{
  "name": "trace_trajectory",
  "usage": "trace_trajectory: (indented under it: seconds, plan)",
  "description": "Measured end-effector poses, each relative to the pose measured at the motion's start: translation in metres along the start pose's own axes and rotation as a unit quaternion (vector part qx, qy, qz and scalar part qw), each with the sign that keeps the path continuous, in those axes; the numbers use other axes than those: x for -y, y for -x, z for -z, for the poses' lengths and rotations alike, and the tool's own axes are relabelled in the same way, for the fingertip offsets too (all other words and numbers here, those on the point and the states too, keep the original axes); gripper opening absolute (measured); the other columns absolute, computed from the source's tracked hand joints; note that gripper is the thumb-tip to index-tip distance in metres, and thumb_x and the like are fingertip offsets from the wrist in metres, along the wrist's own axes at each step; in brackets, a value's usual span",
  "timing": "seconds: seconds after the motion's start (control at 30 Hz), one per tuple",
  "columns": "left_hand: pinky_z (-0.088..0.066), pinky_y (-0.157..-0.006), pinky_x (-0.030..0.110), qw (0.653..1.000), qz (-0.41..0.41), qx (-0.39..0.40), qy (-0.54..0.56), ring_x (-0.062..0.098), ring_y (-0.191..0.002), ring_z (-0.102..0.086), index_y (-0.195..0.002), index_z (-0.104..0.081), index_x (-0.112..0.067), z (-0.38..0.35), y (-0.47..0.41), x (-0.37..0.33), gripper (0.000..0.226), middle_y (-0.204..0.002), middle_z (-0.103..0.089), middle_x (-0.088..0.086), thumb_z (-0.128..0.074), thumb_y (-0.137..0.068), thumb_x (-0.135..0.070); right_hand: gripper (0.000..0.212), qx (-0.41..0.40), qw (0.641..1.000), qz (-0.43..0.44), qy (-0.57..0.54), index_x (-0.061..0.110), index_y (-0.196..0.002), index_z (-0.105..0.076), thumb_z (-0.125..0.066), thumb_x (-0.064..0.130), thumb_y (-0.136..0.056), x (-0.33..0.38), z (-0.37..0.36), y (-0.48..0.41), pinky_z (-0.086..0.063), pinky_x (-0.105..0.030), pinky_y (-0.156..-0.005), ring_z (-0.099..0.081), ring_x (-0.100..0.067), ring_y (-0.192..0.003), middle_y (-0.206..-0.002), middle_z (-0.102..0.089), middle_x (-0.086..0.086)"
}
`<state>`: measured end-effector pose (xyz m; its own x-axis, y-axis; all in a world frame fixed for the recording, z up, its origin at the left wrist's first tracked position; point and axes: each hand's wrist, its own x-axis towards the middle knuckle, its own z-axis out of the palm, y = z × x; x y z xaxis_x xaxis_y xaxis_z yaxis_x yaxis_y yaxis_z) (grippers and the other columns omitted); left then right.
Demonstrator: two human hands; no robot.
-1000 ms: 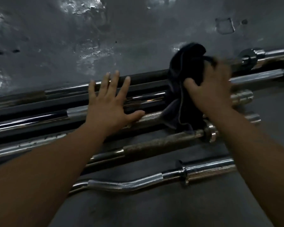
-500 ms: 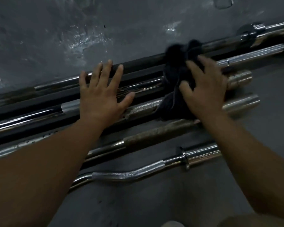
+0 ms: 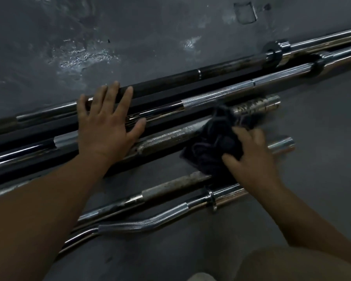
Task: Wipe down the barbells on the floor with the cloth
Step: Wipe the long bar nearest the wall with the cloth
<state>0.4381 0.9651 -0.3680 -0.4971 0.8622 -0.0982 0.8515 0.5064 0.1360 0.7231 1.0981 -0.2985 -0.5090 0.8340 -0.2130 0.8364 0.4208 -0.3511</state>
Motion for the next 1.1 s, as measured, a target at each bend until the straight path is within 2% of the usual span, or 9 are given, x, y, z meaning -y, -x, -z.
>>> trace_trajectory:
  seconds: [0.13,0.23,0.4,0.5,0.6,0.73,0.9,1.0,1.1]
  plan:
    - [-0.009,-0.117,0.057,1.000,0.003,0.006,0.001,0.025,-0.148,-0.016,-0.153,-0.019,-0.030,0.001,0.001,-0.001,0.075,-0.162,-0.017,0.005,-0.022,-0.091,-0.071,0.053,-0.001,0.999,-0.018,-0.044,0.041,-0.123,-0.054,-0.071,0.025,-0.076,-0.028,0.029,0.067,-0.046,-0.035,-0.078,-0.057,-0.021,-0.094,-0.112,-0.043,0.006]
    - [-0.008,-0.117,0.057,1.000,-0.002,0.014,0.002,0.027,-0.148,-0.016,-0.154,-0.020,-0.028,0.004,-0.001,-0.002,0.076,-0.162,-0.016,0.006,-0.022,-0.091,-0.071,0.059,-0.008,1.000,0.008,0.002,0.032,-0.126,-0.051,-0.065,0.040,-0.069,-0.023,-0.006,0.080,-0.049,-0.036,-0.077,-0.054,-0.029,-0.093,-0.111,-0.040,-0.001]
    - [-0.010,-0.120,0.053,0.994,-0.026,0.005,0.107,0.028,-0.150,-0.012,-0.154,-0.024,-0.021,0.008,0.057,-0.037,0.077,-0.163,-0.012,0.009,-0.034,-0.090,-0.062,0.059,-0.151,0.986,0.067,0.003,0.022,-0.131,-0.051,-0.057,0.041,-0.076,-0.004,-0.033,-0.021,-0.044,-0.042,-0.083,-0.050,-0.038,-0.102,-0.114,-0.047,-0.017]
    - [-0.017,-0.118,0.053,0.985,-0.142,0.065,0.075,0.026,-0.149,-0.016,-0.151,-0.033,-0.021,-0.010,0.134,-0.073,0.087,-0.163,-0.016,0.008,-0.046,-0.081,-0.071,0.058,-0.195,0.978,-0.033,-0.069,0.017,-0.136,-0.054,-0.057,0.035,-0.082,0.021,-0.014,-0.087,-0.037,-0.031,-0.085,-0.051,-0.032,-0.112,-0.122,-0.051,-0.018]
    - [-0.015,-0.118,0.045,0.984,-0.152,0.084,0.043,0.021,-0.148,-0.019,-0.151,-0.035,-0.026,-0.025,0.156,-0.072,0.094,-0.162,-0.019,0.003,-0.051,-0.074,-0.077,0.055,-0.209,0.969,0.027,-0.127,0.016,-0.134,-0.055,-0.059,0.029,-0.080,0.021,-0.005,-0.068,-0.031,-0.019,-0.083,-0.048,-0.022,-0.106,-0.117,-0.048,-0.013]
    - [-0.019,-0.117,0.044,0.984,-0.152,0.080,0.053,0.019,-0.148,-0.020,-0.151,-0.035,-0.025,-0.023,0.150,-0.070,0.092,-0.162,-0.022,0.003,-0.053,-0.075,-0.075,0.056,-0.124,0.988,0.086,0.040,0.029,-0.125,-0.058,-0.059,0.046,-0.072,0.007,-0.041,-0.006,-0.042,-0.048,-0.092,-0.047,-0.034,-0.109,-0.122,-0.051,-0.014]
    - [-0.022,-0.116,0.045,0.985,-0.146,0.082,0.046,0.021,-0.148,-0.023,-0.151,-0.035,-0.025,-0.022,0.147,-0.069,0.093,-0.162,-0.022,0.004,-0.053,-0.074,-0.075,0.051,-0.102,0.980,0.117,0.129,0.032,-0.121,-0.060,-0.053,0.057,-0.077,0.029,-0.054,-0.055,-0.031,-0.045,-0.090,-0.041,-0.034,-0.119,-0.134,-0.047,-0.008]
    - [-0.019,-0.117,0.044,0.985,-0.145,0.088,0.038,0.020,-0.149,-0.019,-0.153,-0.030,-0.027,-0.020,0.147,-0.068,0.090,-0.163,-0.016,0.002,-0.045,-0.080,-0.077,0.041,-0.181,0.974,0.118,-0.067,0.017,-0.116,-0.065,-0.055,0.043,-0.085,0.030,-0.030,-0.072,-0.038,-0.038,-0.088,-0.054,-0.028,-0.106,-0.113,-0.061,-0.010]
    - [-0.018,-0.117,0.046,0.984,-0.156,0.075,0.043,0.023,-0.149,-0.019,-0.153,-0.028,-0.027,-0.013,0.139,-0.064,0.083,-0.163,-0.016,0.004,-0.035,-0.087,-0.077,0.048,-0.257,0.935,0.018,-0.243,0.006,-0.127,-0.057,-0.054,0.040,-0.093,0.018,-0.002,-0.095,-0.040,-0.032,-0.096,-0.054,-0.023,-0.110,-0.121,-0.059,-0.016]
